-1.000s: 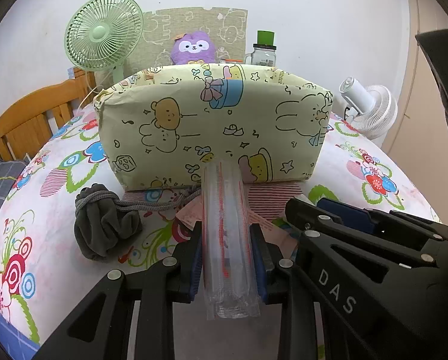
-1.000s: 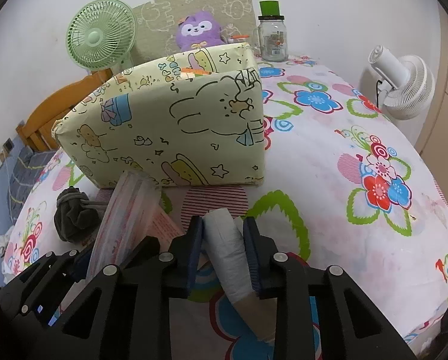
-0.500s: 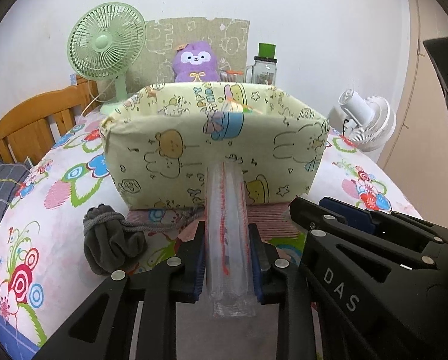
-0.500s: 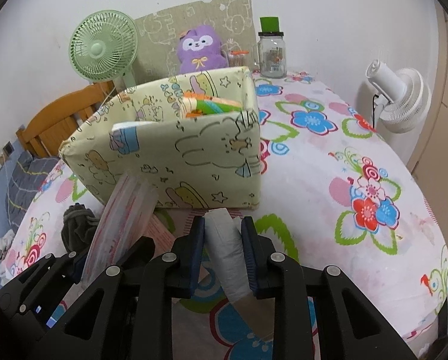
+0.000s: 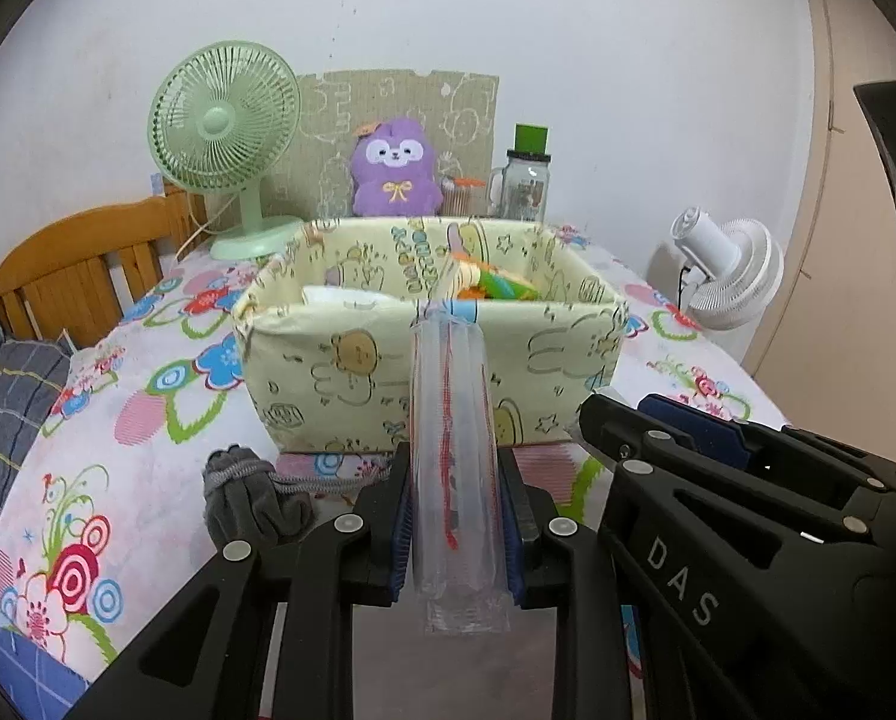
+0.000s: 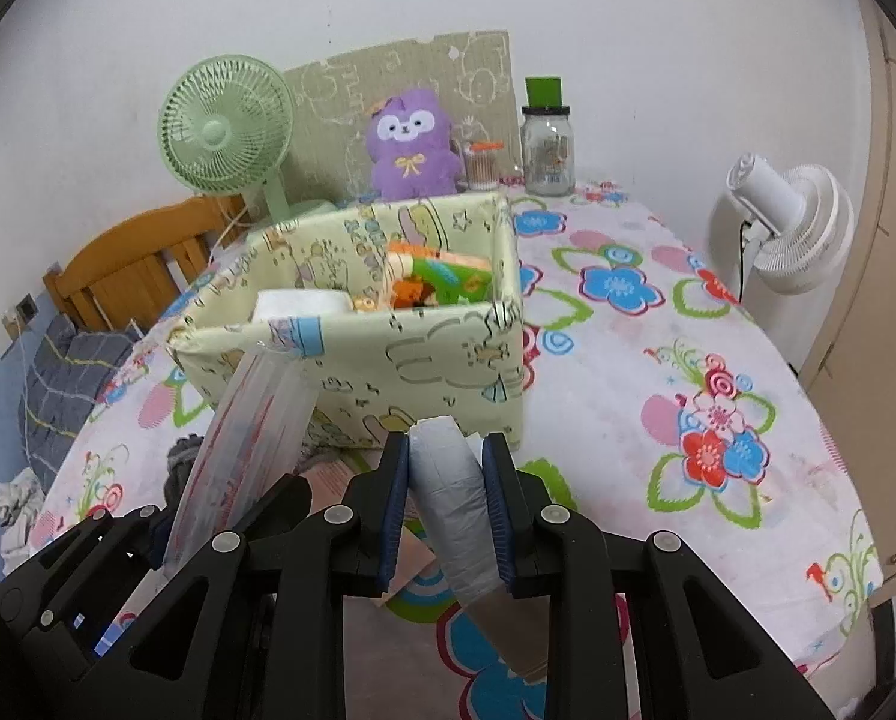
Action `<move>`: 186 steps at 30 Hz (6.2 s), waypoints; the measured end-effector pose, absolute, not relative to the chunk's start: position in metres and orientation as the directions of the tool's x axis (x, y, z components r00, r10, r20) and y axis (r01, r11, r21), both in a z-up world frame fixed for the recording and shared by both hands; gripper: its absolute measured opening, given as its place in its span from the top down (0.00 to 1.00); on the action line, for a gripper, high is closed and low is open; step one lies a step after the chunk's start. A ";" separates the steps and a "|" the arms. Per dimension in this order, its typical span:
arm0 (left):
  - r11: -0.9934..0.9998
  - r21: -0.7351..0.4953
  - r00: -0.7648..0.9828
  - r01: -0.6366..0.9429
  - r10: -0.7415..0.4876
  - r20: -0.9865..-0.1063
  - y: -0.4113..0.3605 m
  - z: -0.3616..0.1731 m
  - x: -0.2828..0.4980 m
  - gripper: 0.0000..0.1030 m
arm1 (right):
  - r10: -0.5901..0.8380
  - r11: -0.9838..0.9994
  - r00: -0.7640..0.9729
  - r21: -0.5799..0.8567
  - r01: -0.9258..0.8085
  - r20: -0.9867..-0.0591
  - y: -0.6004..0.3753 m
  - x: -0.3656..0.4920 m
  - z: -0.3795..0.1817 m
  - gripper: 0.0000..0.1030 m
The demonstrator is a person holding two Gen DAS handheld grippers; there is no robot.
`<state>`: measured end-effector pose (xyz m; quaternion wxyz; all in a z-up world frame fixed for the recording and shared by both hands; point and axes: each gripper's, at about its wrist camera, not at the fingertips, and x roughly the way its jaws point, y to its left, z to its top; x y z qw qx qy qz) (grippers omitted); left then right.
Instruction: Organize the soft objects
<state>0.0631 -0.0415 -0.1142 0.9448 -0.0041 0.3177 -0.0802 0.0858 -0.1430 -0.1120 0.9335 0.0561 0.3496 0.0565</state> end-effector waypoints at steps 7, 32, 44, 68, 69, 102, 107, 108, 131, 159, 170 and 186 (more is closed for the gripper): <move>0.986 -0.062 0.795 0.153 -0.161 -0.585 -0.042 -0.099 0.061 0.77 | 0.137 0.989 0.770 0.132 -0.068 -0.623 -0.142 0.080 -0.096 0.73; 0.985 -0.060 0.831 0.162 -0.169 -0.530 -0.036 -0.053 0.079 0.77 | 0.131 0.989 0.816 0.131 -0.069 -0.563 -0.136 0.092 -0.047 0.73; 0.986 -0.046 0.846 0.163 -0.163 -0.508 -0.034 -0.037 0.094 0.77 | 0.133 0.989 0.832 0.125 -0.077 -0.538 -0.132 0.107 -0.029 0.73; 0.990 -0.044 0.840 0.138 -0.140 -0.523 -0.033 -0.039 0.137 0.77 | 0.153 0.985 0.818 0.150 -0.082 -0.555 -0.133 0.157 -0.029 0.73; 0.990 -0.043 0.840 0.138 -0.140 -0.524 -0.032 -0.039 0.139 0.77 | 0.152 0.985 0.817 0.150 -0.082 -0.556 -0.133 0.159 -0.030 0.73; 0.995 -0.029 0.763 0.099 -0.095 -0.639 -0.025 -0.081 0.192 0.74 | 0.216 0.970 0.742 0.223 -0.091 -0.634 -0.131 0.226 -0.062 0.71; 0.994 -0.031 0.760 0.104 -0.100 -0.642 -0.027 -0.084 0.192 0.74 | 0.229 0.969 0.718 0.226 -0.102 -0.657 -0.131 0.228 -0.070 0.42; 0.994 -0.032 0.760 0.105 -0.101 -0.642 -0.028 -0.084 0.192 0.74 | 0.236 0.966 0.717 0.238 -0.101 -0.656 -0.132 0.227 -0.070 0.40; 0.985 -0.052 0.754 0.164 -0.159 -0.638 -0.057 -0.085 0.183 0.37 | 0.162 0.977 0.749 0.212 -0.029 -0.643 -0.165 0.209 -0.067 0.39; 0.986 -0.050 0.809 0.161 -0.161 -0.565 -0.056 -0.057 0.126 0.23 | 0.139 0.986 0.795 0.159 -0.054 -0.590 -0.159 0.149 -0.048 0.31; 0.987 -0.045 0.833 0.154 -0.154 -0.531 -0.052 -0.047 0.094 0.08 | 0.099 0.993 0.826 0.115 -0.042 -0.556 -0.155 0.113 -0.039 0.24; 0.990 -0.032 0.855 0.138 -0.136 -0.500 -0.039 -0.042 0.063 0.05 | 0.085 0.996 0.857 0.073 -0.055 -0.508 -0.141 0.077 -0.031 0.07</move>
